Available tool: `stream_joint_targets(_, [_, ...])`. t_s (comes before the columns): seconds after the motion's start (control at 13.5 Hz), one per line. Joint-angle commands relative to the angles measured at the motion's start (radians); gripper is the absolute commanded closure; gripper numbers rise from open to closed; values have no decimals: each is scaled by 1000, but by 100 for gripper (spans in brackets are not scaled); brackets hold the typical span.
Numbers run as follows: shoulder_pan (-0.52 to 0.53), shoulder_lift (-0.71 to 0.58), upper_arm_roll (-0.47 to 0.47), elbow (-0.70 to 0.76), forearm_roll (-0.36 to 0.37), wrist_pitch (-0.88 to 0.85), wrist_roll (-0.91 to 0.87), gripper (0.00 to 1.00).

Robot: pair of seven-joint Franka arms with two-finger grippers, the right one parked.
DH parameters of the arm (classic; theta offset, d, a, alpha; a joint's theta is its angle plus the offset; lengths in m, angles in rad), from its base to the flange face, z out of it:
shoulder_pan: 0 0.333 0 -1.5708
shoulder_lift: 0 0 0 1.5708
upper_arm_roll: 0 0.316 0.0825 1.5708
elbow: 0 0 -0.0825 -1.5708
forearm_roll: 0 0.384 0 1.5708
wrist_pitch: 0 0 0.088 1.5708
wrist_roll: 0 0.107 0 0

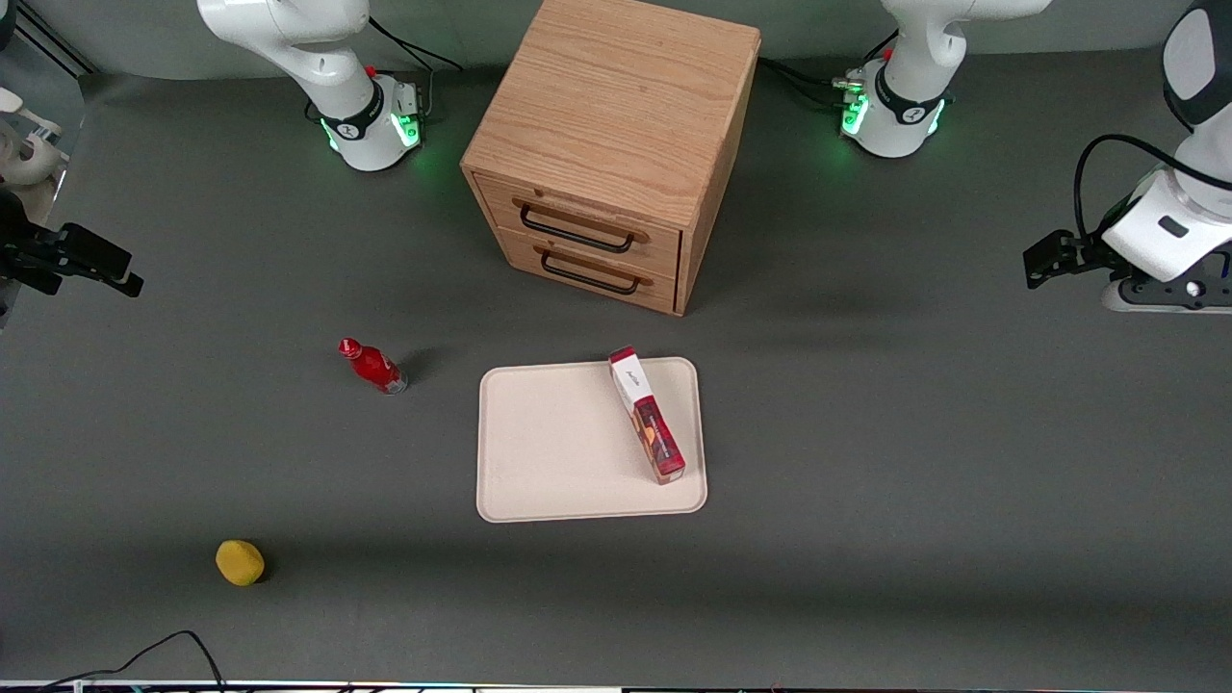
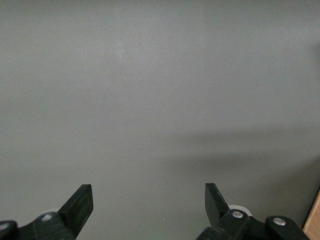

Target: Place red cookie box on tray

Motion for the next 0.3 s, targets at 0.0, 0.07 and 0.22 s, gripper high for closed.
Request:
stream_joint_targets(0.0, [-17, 15, 7, 92, -11, -85, 12, 0])
stream_joint_targets(0.07, [-17, 20, 7, 108, -17, -102, 7, 0])
stream_joint_targets(0.22, [-17, 27, 7, 134, -17, -128, 4, 0])
